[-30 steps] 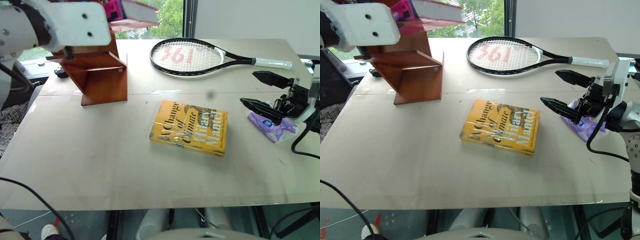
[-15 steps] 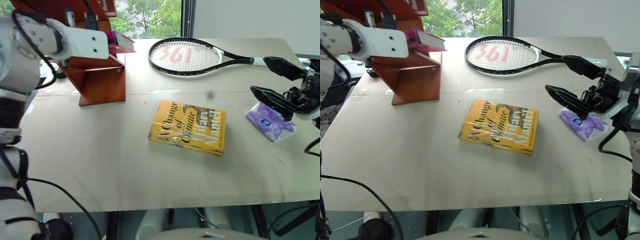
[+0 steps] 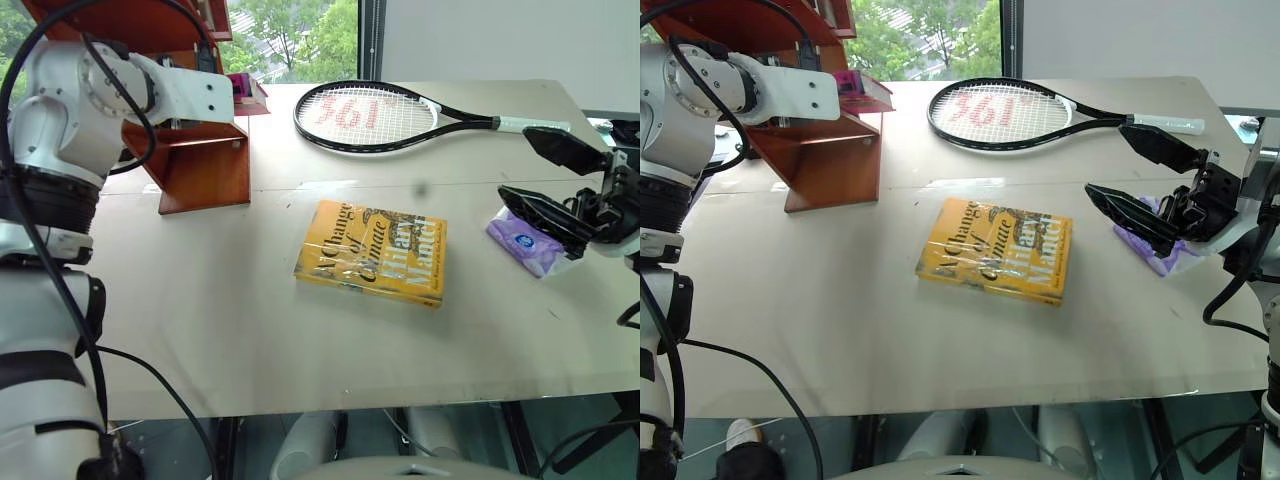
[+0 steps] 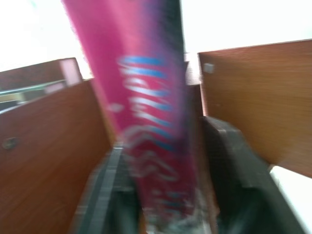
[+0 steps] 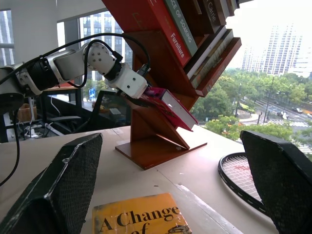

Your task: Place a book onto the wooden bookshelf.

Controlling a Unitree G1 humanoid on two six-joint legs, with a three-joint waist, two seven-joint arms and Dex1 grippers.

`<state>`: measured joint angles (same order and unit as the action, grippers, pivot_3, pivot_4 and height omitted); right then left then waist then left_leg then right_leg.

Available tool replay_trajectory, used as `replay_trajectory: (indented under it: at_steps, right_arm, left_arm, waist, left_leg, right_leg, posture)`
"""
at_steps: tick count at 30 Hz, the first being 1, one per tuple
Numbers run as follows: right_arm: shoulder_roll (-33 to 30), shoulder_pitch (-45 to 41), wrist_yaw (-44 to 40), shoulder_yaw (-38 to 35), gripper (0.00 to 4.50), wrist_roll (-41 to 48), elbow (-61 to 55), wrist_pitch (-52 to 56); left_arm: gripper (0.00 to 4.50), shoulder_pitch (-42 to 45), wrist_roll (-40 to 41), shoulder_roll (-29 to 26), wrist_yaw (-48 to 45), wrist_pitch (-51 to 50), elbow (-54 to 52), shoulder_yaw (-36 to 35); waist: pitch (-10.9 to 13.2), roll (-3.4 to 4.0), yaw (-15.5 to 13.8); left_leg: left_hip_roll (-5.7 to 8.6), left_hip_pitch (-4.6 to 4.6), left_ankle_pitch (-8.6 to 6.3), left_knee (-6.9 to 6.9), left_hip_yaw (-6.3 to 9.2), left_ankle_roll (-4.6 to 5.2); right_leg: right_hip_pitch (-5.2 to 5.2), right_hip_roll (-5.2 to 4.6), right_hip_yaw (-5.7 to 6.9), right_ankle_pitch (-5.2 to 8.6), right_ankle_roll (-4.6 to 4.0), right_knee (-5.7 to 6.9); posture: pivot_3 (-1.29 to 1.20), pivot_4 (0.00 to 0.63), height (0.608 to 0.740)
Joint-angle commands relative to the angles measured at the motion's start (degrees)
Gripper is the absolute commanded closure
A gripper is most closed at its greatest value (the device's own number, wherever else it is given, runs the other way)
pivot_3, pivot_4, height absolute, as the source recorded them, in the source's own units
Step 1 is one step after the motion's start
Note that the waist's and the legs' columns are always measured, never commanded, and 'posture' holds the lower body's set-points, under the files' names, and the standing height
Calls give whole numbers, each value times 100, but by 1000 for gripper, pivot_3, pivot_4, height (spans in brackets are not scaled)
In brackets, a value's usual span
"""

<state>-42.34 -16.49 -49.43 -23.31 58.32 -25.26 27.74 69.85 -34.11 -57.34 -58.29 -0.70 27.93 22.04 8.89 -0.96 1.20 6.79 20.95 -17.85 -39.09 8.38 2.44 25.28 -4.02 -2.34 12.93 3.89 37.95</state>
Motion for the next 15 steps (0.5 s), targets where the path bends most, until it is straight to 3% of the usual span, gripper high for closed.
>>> replay_trajectory:
  at_steps: [1,3,6,9,12,15]
  right_arm:
    - [-141,17,-38,-158,0,70,-168,10]
    - [-213,5,-103,-145,0,73,-109,66]
    - [-297,36,-203,-64,0,-35,-27,100]
    - [-316,110,-200,116,0,-499,52,-62]
    - [-363,201,-101,281,0,-996,171,-109]
    - [-481,793,-334,274,0,-1640,247,-421]
  left_arm:
    - [558,-261,834,-305,-398,-377,-1227,-993]
    - [558,-812,1828,-520,-1099,-1276,-2585,-1886]
    - [558,-1694,3193,-420,-1671,-3356,-4334,-3148]
    - [558,-2846,4382,320,-1477,-4382,-5704,-4364]
    - [558,-3622,5065,724,-1110,-5870,-6620,-4758]
    - [558,-4845,5370,1479,-652,-5790,-7144,-4979]
  waist:
    - [-2,-8,-3]
    - [-2,-8,37]
    - [-3,-8,89]
    - [-16,14,92]
    - [-13,10,56]
    - [-33,29,-43]
  left_leg:
    - [0,24,0,-4,1,0]
    - [0,79,0,-28,8,0]
    - [0,99,0,-32,9,1]
    - [1,89,-3,-27,4,6]
    - [1,75,-6,-31,12,10]
    - [-3,62,-3,-37,9,5]
  right_leg:
    - [19,0,2,0,0,0]
    - [66,-3,15,-1,-1,-1]
    - [76,-24,71,-1,-2,-5]
    - [66,-44,110,0,-3,-17]
    - [47,-46,125,-7,-13,-19]
    - [38,-40,123,-21,-30,-9]
  posture:
    - [0,150,740]
    - [0,150,740]
    - [0,150,740]
    - [0,150,740]
    - [0,150,740]
    - [0,150,740]
